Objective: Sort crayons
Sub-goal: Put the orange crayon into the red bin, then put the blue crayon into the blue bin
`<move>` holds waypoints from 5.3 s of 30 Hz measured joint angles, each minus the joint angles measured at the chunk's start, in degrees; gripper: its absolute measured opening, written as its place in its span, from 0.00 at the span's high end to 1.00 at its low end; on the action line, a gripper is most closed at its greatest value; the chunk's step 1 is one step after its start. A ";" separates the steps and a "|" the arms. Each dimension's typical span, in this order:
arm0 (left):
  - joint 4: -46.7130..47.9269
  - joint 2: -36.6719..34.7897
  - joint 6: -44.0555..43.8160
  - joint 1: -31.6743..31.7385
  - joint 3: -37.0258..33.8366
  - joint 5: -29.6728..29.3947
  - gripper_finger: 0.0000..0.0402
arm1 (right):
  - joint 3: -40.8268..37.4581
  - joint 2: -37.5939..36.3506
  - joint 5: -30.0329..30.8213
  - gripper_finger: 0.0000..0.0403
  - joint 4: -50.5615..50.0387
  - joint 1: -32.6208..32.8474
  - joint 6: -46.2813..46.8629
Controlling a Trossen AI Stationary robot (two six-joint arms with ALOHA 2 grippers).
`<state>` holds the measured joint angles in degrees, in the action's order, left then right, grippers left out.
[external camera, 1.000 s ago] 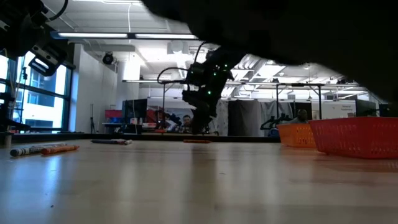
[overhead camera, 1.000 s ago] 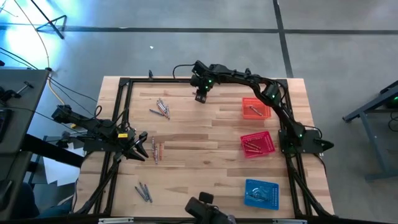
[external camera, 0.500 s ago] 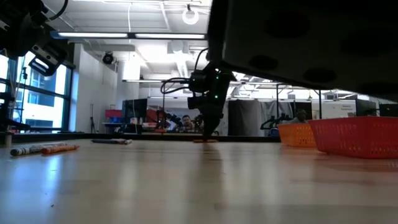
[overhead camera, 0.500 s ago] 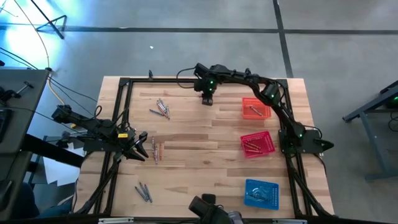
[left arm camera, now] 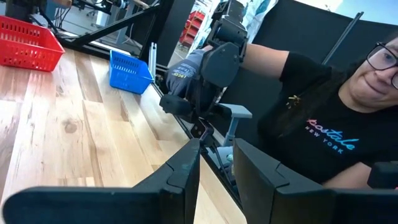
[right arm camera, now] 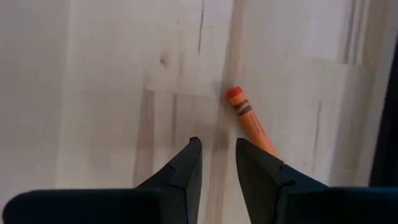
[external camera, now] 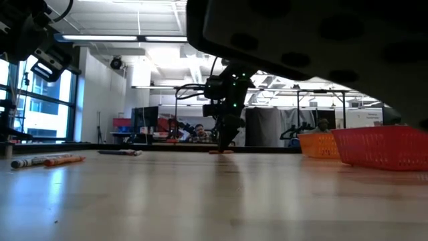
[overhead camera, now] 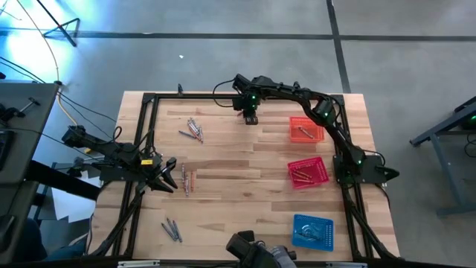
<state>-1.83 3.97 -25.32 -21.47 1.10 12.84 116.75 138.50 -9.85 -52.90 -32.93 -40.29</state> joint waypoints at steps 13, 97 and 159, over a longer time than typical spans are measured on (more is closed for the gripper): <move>0.00 0.00 0.00 0.01 0.00 0.02 0.79 | 4.67 0.04 0.41 0.77 -0.42 -0.15 -2.62; 0.00 0.00 -0.01 0.00 -0.01 0.00 0.79 | -34.09 -49.96 -6.51 1.00 -19.30 20.43 38.34; 0.00 0.00 0.00 0.00 0.00 0.00 0.79 | -76.25 -81.68 3.96 0.76 -6.03 39.47 72.46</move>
<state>-1.83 3.97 -25.32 -21.47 1.10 12.84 40.50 56.82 -5.89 -58.93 6.55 32.16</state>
